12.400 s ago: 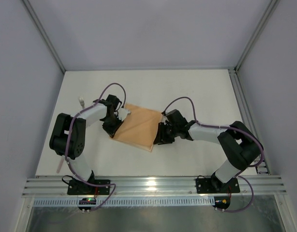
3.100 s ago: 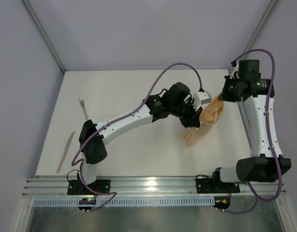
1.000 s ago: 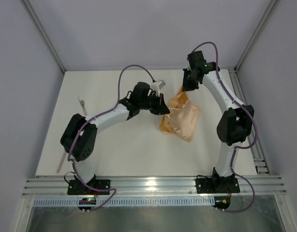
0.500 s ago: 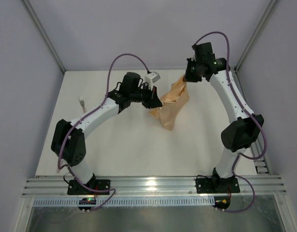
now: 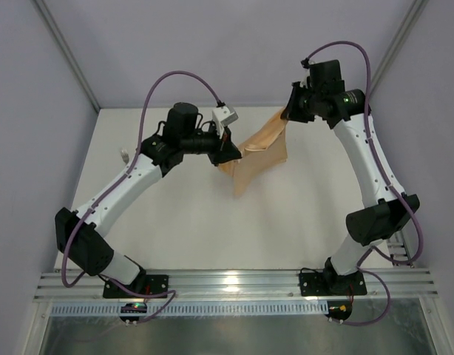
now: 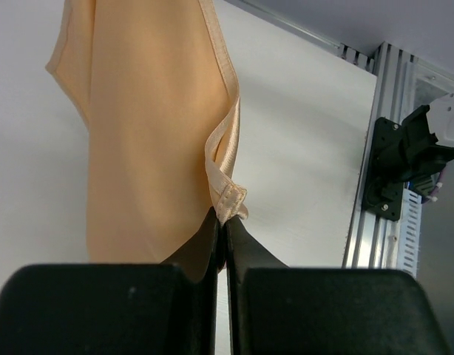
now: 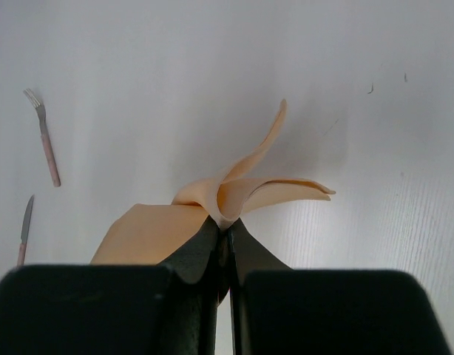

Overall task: Fold the napkin into a case and place the utensils inside
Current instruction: Turn over the upper triangle folded napkin at the center of the board.

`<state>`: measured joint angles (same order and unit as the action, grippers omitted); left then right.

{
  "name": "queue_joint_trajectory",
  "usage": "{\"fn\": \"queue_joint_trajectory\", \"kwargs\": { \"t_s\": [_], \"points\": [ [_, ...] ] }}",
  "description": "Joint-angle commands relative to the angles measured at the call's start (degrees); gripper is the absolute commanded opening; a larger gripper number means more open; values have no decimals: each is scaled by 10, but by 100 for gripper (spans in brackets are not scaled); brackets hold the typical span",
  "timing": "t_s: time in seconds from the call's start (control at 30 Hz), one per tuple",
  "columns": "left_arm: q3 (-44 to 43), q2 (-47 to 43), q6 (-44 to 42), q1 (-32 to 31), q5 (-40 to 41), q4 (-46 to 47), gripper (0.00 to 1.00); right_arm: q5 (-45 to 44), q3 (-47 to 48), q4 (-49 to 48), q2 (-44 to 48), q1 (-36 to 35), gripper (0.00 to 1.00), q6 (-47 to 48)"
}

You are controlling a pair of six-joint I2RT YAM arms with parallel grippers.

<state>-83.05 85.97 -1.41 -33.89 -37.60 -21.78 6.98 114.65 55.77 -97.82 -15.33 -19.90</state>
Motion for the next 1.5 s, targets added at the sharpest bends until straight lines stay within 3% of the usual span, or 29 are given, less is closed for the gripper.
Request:
{"fn": "queue_joint_trajectory", "kwargs": {
  "t_s": [0.0, 0.23, 0.47, 0.73, 1.0, 1.2, 1.47],
  "points": [
    [7, -13, 45, -2, -33, -9, 0, 18, -18, -6, 51, 0, 3, 0],
    [24, -16, 41, -14, -18, -14, 0, 23, -81, -5, 83, 0, 3, 3],
    [28, 8, 79, -52, -17, 59, 0, -17, -80, 23, 101, 12, 3, 22],
    [39, 67, 204, -122, 22, 203, 0, 0, -148, 49, 151, 130, 3, 67],
    [4, 175, 350, -180, 54, 373, 0, -126, -135, 108, 165, 166, 3, 104],
    [-5, 242, 424, -198, 91, 474, 0, -233, -78, 180, 123, 171, 3, 131],
    [29, 297, 535, -196, 176, 590, 0, -219, -16, 208, 21, 160, 3, 137]
  ]
}}
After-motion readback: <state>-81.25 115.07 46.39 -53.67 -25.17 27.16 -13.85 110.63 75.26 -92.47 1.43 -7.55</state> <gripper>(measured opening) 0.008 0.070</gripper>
